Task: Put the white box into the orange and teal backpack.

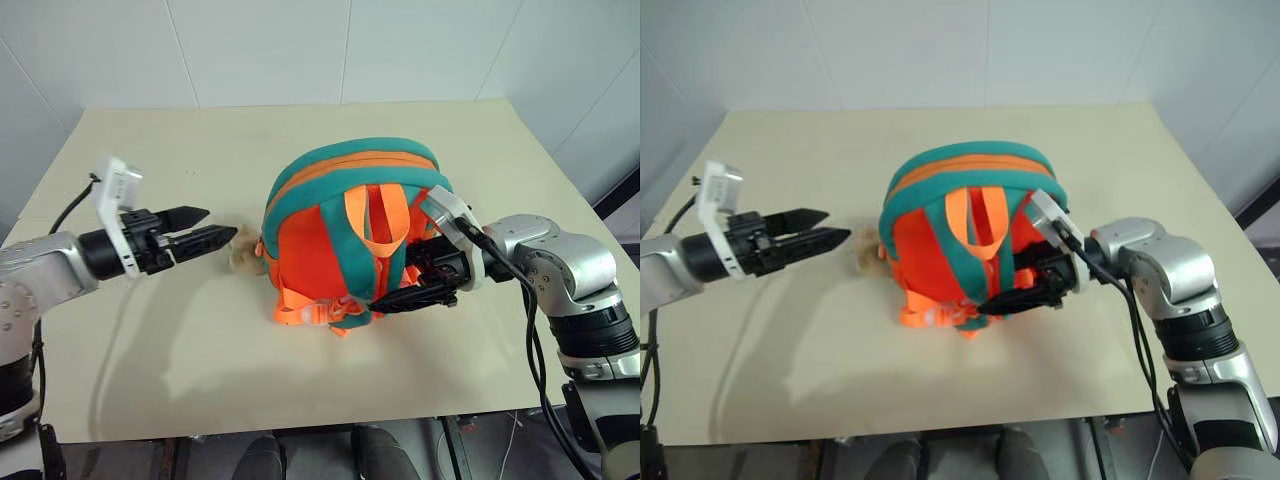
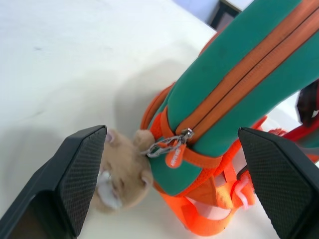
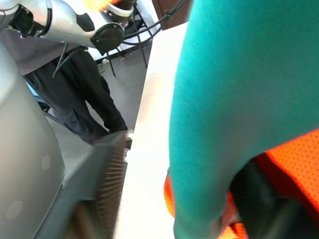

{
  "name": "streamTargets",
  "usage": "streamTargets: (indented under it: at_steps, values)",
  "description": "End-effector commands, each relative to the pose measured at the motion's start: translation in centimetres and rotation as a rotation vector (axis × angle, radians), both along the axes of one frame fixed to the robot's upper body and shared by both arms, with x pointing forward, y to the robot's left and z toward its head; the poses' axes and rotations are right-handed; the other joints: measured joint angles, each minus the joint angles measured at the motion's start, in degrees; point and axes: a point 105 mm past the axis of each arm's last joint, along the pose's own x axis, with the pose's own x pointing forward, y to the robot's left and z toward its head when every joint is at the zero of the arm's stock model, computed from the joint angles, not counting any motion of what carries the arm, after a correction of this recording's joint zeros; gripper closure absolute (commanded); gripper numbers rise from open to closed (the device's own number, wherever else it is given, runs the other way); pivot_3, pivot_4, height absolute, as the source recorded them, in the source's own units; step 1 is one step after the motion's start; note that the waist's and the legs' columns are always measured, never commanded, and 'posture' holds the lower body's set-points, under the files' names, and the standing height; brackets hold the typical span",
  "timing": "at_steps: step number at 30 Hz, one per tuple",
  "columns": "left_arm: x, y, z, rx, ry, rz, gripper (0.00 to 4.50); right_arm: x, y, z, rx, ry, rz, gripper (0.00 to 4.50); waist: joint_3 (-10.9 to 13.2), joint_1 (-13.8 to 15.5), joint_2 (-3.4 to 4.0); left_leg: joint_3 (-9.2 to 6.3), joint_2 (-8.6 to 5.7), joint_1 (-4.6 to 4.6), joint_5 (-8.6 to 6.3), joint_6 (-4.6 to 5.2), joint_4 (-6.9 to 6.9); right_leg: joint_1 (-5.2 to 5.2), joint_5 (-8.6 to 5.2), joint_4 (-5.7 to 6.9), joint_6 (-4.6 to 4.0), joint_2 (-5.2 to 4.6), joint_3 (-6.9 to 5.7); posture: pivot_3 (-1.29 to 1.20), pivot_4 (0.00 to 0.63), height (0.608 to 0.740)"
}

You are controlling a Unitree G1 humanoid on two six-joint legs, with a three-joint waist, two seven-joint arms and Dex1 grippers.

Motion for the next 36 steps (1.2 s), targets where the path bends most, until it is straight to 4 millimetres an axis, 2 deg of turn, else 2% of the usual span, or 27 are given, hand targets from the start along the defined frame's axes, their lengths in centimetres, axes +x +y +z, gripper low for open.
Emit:
streamTargets:
  at_steps: [1, 6, 9, 11, 15, 18, 21, 25, 27, 31, 33, 36]
  values:
    - [-1.5, 1.3, 1.9, -0.005, -0.070, -0.001, 0.00, 0.0, -0.7, 1.8, 0.028, -0.049, -0.025, 0.01, 0.00, 0.03, 0.00, 0.00, 0.00, 0.00, 0.00, 0.01, 0.01, 0.00, 0.00, -0.06, 0.00, 0.00, 0.00, 0.00, 0.150, 0.740]
    - [-2.5, 2.9, 2.4, -0.011, -0.088, 0.032, 0.00, 0.1, -1.5, 2.1, 0.020, -0.060, -0.059, 0.01, 0.01, 0.19, 0.01, 0.01, 0.00, 0.00, -0.03, 0.04, 0.00, 0.01, -0.01, -0.12, -0.01, -0.02, -0.01, 0.00, 0.150, 0.740]
    - [-3.4, 4.8, 3.1, -0.035, -0.127, 0.072, 0.00, 1.9, -3.6, 1.7, -0.009, -0.080, -0.190, 0.01, 0.01, 0.11, 0.02, 0.02, 0.00, 0.00, -0.04, 0.05, 0.01, 0.03, -0.01, -0.14, -0.01, -0.03, -0.03, 0.00, 0.150, 0.740]
    - [-3.8, 5.2, 3.4, -0.044, -0.160, 0.068, 0.00, 2.7, -4.6, 1.7, -0.021, -0.094, -0.240, 0.01, 0.01, 0.07, 0.02, 0.07, -0.01, 0.00, -0.05, 0.05, 0.02, 0.02, -0.01, -0.15, -0.02, -0.04, -0.02, 0.00, 0.150, 0.740]
    - [-3.9, 6.1, 3.3, -0.054, -0.177, 0.099, 0.00, 3.3, -6.4, 2.0, -0.056, -0.119, -0.296, 0.01, 0.04, 0.08, 0.07, 0.10, 0.00, 0.03, -0.05, 0.06, -0.03, 0.02, -0.03, -0.16, -0.05, -0.04, -0.03, 0.00, 0.150, 0.740]
    - [-4.1, 7.0, 2.8, -0.060, -0.184, 0.122, 0.00, 3.6, -8.5, 1.9, -0.114, -0.132, -0.351, 0.01, 0.08, 0.06, 0.13, 0.12, 0.01, 0.03, -0.06, 0.06, -0.03, 0.01, -0.03, -0.16, -0.05, -0.05, -0.02, 0.00, 0.150, 0.740]
    - [-4.2, 7.4, 2.7, -0.068, -0.220, 0.125, 0.00, 4.5, -10.5, 2.2, -0.148, -0.172, -0.423, 0.01, 0.08, 0.04, 0.13, 0.15, 0.02, 0.03, -0.11, 0.06, -0.04, 0.01, -0.03, -0.22, -0.06, -0.04, -0.03, 0.00, 0.150, 0.740]
    - [-4.9, 7.0, 2.8, -0.066, -0.326, 0.072, 0.00, 5.8, -12.6, 3.6, -0.120, -0.256, -0.523, 0.01, 0.12, -0.06, 0.20, 0.30, 0.02, 0.05, -0.12, 0.07, -0.03, 0.01, -0.03, -0.22, -0.06, -0.08, -0.01, 0.00, 0.150, 0.740]
    - [-5.5, 6.6, 2.5, -0.071, -0.372, 0.026, 0.00, 6.1, -13.2, 4.7, -0.077, -0.300, -0.560, 0.01, 0.13, -0.11, 0.22, 0.34, 0.05, 0.06, -0.12, 0.06, -0.04, 0.00, -0.03, -0.22, -0.06, -0.06, -0.01, 0.00, 0.150, 0.740]
    - [-6.2, 6.9, 2.3, -0.091, -0.510, -0.026, 0.00, 6.4, -14.1, 5.5, -0.043, -0.386, -0.578, 0.01, 0.16, -0.01, 0.26, 0.39, 0.10, 0.10, -0.16, 0.01, -0.05, 0.01, -0.03, -0.25, -0.06, -0.03, -0.02, 0.00, 0.150, 0.740]
    - [-6.5, 7.2, 1.2, -0.046, -0.500, -0.061, 0.00, 6.2, -14.6, 5.3, -0.078, -0.414, -0.562, 0.01, 0.15, -0.02, 0.26, 0.41, 0.10, 0.09, -0.16, -0.01, -0.03, 0.02, -0.03, -0.27, -0.06, -0.02, -0.02, 0.00, 0.150, 0.740]
    - [-6.8, 8.0, 0.7, -0.010, -0.514, -0.101, 0.00, 6.3, -15.1, 5.7, -0.053, -0.441, -0.571, 0.01, 0.17, -0.06, 0.27, 0.56, 0.10, 0.11, -0.17, 0.00, -0.01, 0.01, -0.03, -0.25, -0.06, -0.03, -0.01, 0.00, 0.150, 0.740]
